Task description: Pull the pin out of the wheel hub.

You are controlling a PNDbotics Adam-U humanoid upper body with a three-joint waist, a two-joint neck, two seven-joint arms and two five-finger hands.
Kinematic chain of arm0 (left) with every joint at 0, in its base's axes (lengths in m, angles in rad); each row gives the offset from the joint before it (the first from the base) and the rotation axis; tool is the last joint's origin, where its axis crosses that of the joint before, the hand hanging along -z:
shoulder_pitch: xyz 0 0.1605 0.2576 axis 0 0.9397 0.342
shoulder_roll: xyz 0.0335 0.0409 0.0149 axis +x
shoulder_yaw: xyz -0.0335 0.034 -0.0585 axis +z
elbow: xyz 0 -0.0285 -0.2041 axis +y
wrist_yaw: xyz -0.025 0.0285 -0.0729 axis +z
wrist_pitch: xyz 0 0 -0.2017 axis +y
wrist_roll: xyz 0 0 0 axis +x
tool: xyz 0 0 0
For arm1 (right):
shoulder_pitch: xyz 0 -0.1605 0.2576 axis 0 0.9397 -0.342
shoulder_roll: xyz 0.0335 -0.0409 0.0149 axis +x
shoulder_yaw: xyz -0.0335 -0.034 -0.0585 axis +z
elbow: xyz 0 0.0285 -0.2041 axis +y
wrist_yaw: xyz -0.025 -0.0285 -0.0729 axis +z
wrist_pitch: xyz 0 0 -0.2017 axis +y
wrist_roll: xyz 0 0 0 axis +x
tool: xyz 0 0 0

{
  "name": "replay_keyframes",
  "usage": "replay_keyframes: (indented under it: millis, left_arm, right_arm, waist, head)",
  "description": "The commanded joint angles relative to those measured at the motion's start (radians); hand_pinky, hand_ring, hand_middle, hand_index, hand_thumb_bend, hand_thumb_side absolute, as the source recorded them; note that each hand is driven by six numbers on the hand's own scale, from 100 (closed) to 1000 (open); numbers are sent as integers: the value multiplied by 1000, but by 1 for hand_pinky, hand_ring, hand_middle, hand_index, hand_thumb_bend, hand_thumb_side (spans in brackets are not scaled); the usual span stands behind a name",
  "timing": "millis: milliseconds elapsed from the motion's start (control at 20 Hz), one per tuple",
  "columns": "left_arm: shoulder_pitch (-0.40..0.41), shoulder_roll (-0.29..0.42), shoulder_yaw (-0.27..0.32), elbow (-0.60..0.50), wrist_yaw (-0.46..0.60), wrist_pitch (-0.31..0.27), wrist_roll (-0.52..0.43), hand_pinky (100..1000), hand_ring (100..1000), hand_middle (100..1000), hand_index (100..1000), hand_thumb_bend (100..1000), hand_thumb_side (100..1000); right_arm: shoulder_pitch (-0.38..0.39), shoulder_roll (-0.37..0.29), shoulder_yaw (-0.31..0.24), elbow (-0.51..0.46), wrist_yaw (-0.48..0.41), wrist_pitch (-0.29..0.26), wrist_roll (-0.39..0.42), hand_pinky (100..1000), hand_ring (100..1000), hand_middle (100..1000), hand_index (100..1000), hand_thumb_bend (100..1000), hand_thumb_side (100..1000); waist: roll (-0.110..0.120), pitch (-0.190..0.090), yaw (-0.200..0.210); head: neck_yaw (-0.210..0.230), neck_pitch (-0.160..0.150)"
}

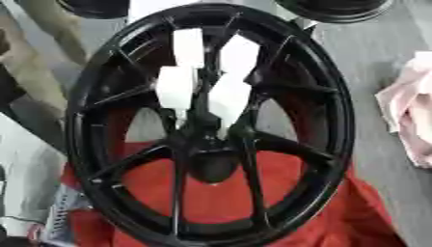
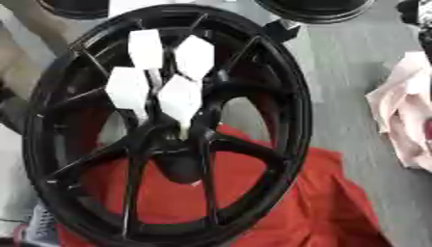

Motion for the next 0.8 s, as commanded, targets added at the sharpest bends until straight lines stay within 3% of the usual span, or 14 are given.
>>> replay_keyframes:
  millis: [50,450,800]
  left_arm:
    - [-8,26,9,-21,-3,-5,1,808,713,718,895,126,834]
    - [-7,32,10,-21,-6,-4,2,809,712,719,895,126,834]
    - [-8,37,9,-21,-7,-2,0,810,713,719,895,124,831]
  right_arm:
    - [-3,-48,-10,-19,8,2,-2,758,690,615,662,100,567]
    - [3,-161,4,-19,54,-19,41,769,702,621,670,100,484]
    - [-29,-303,49,-19,135,-94,127,786,723,638,690,100,354]
  waist:
    - [-1,-13,-2]
    - [-6,-14,-9]
    - [-5,-22,-9]
  head:
    - [4,-12]
    - [3,-17]
    - [1,-14]
